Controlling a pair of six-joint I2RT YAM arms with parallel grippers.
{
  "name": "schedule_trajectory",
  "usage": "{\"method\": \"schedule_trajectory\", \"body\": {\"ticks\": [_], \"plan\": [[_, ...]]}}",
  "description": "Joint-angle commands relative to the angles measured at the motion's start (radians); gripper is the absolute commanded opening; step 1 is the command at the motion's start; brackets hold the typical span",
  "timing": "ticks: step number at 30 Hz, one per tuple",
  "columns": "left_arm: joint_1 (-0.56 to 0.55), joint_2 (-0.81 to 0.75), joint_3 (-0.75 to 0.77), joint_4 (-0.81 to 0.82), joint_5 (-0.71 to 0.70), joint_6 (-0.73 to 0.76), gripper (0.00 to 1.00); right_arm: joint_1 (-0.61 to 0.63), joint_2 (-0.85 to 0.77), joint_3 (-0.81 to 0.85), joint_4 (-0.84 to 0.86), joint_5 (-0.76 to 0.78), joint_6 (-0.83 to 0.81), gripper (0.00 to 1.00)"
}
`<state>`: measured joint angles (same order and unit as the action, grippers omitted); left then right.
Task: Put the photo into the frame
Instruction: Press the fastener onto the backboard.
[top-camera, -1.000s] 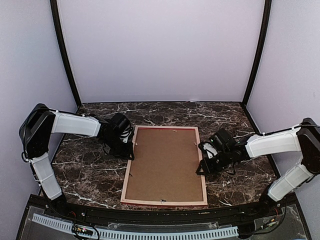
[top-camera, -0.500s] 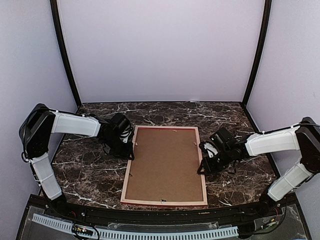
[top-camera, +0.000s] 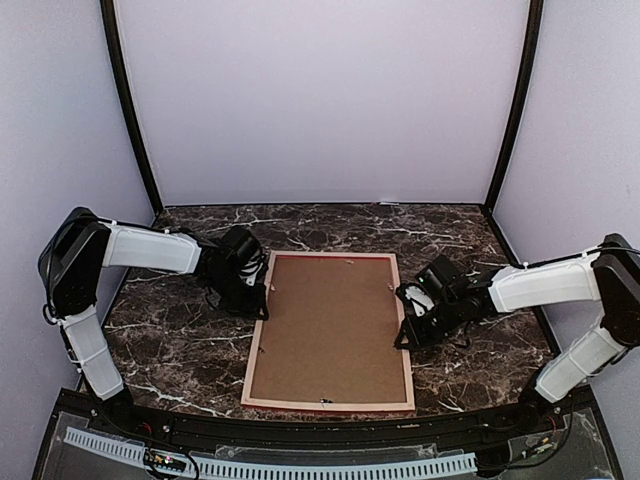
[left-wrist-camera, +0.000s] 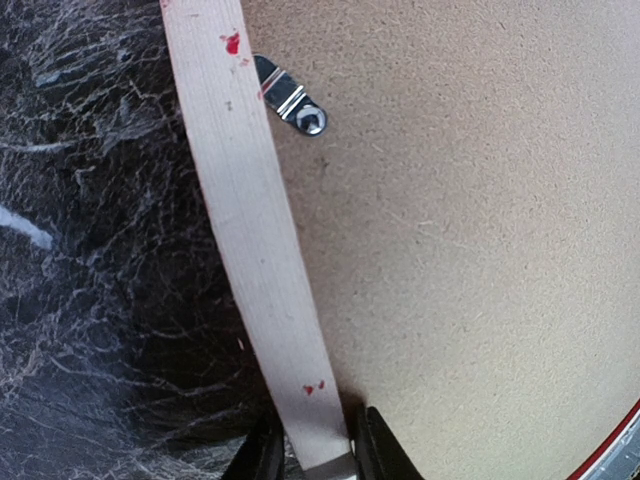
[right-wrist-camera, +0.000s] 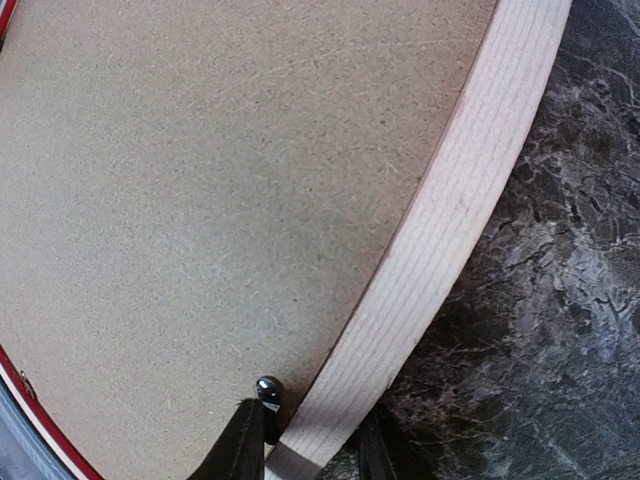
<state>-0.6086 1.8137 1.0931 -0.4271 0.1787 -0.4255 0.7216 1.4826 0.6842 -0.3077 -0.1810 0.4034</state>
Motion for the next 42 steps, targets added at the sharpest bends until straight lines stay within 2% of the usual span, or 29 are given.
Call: {"method": "schedule_trajectory", "body": {"ticks": [1,7,11,16,21,28,34,42], "plan": [[0.015,0.046,-0.042,-0.043,-0.114,0.036,0.26,0.022,0.008,-0.012,-0.003,0.122,-0.061,0.29],[0.015,0.045,-0.037,-0.043,-0.119,0.045,0.25,0.028,-0.03,0.005,-0.001,0.156,-0.082,0.23],[0.015,0.045,-0.044,-0.036,-0.115,0.047,0.25,-0.003,-0.036,0.017,0.023,0.076,-0.083,0.23],[0.015,0.047,-0.05,-0.03,-0.111,0.044,0.25,-0.048,-0.007,0.04,0.037,-0.054,-0.04,0.29],[0.015,0.045,-0.051,-0.029,-0.112,0.042,0.25,-0.06,0.013,0.044,0.031,-0.1,-0.014,0.36],[0.015,0.045,-0.052,-0.03,-0.11,0.042,0.25,-0.058,0.031,0.043,0.023,-0.117,-0.025,0.41],[0.015,0.045,-0.052,-0.028,-0.108,0.041,0.25,-0.045,0.042,0.05,-0.012,-0.07,-0.045,0.42],[0.015,0.046,-0.054,-0.03,-0.112,0.042,0.25,-0.034,0.064,0.043,-0.011,-0.005,-0.066,0.34]]}}
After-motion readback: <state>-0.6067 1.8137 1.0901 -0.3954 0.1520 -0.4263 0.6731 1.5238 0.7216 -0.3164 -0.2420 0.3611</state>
